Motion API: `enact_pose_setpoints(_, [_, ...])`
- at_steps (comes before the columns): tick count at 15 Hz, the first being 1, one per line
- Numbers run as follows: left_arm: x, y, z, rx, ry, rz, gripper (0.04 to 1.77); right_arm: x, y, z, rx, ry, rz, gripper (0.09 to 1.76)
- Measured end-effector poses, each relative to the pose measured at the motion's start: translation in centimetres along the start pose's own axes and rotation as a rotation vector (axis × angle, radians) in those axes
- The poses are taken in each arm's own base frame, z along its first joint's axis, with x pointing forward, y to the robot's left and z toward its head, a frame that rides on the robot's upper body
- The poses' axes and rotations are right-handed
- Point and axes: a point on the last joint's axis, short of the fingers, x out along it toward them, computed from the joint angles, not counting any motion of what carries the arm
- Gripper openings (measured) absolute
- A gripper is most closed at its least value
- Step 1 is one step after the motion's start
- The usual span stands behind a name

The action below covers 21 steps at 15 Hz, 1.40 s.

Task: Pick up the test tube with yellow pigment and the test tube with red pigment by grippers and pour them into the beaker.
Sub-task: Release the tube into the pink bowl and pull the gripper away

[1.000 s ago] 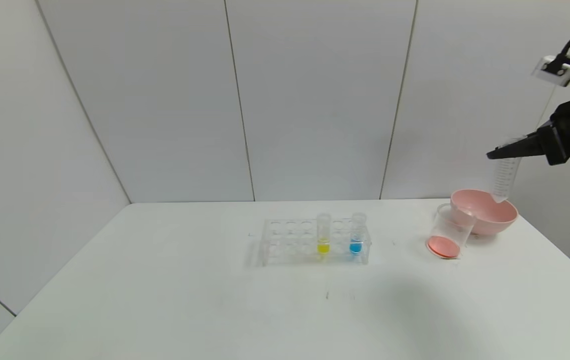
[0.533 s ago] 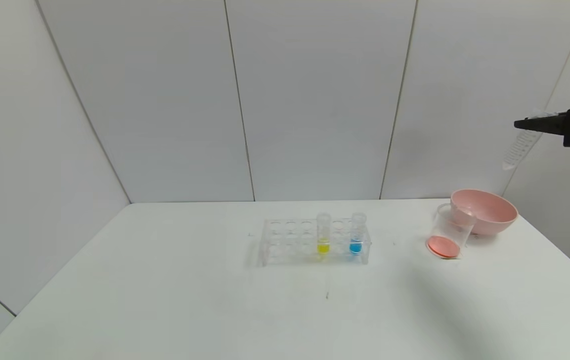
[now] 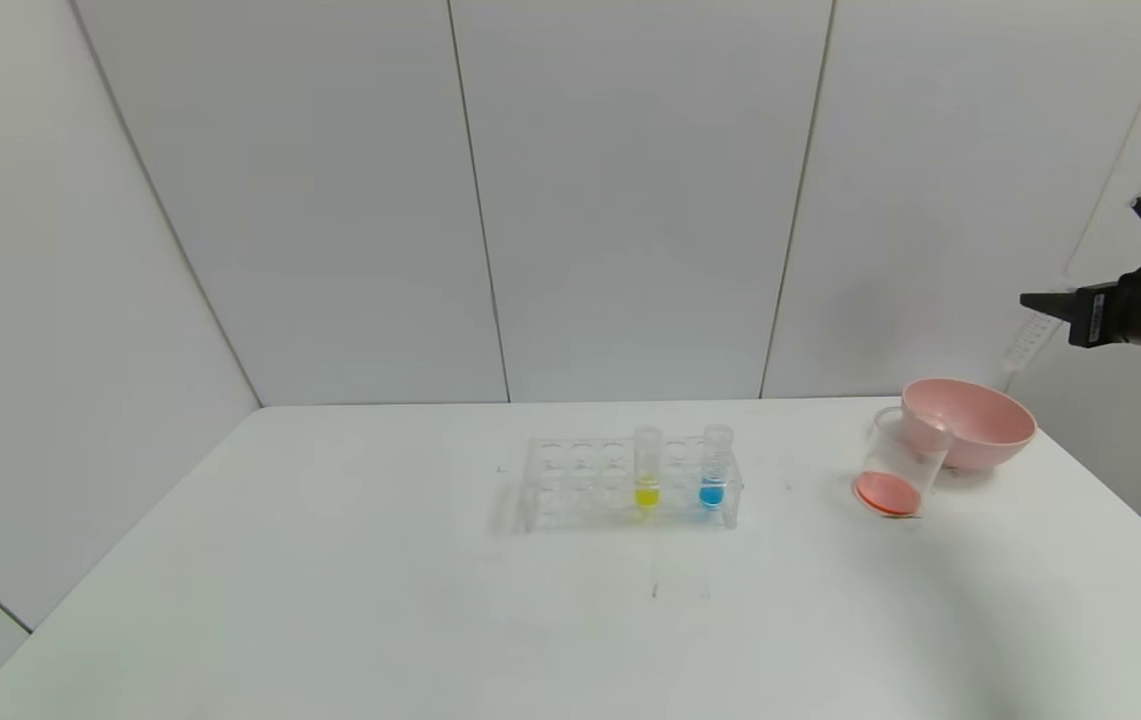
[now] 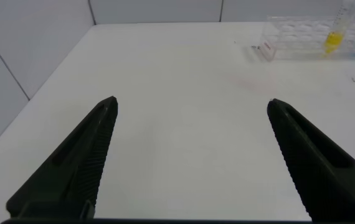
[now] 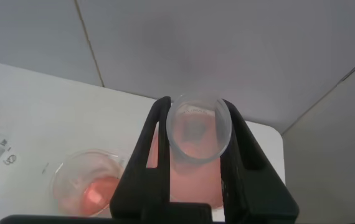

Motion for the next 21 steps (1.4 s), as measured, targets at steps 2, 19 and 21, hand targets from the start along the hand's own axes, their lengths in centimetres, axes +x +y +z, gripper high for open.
enact_pose_setpoints(2, [0.0, 0.0, 0.0, 0.000, 0.000, 0.000, 1.72, 1.9, -0.8, -2.2, 0.005, 0.000, -0.024, 0.52])
enact_pose_setpoints(19, [0.0, 0.0, 0.0, 0.000, 0.000, 0.000, 1.72, 5.9, -2.1, -8.1, 0.048, 0.071, -0.022, 0.70])
enact_pose_setpoints(21, [0.0, 0.0, 0.0, 0.000, 0.000, 0.000, 1.72, 5.9, -2.1, -8.1, 0.051, 0.071, -0.021, 0.92])
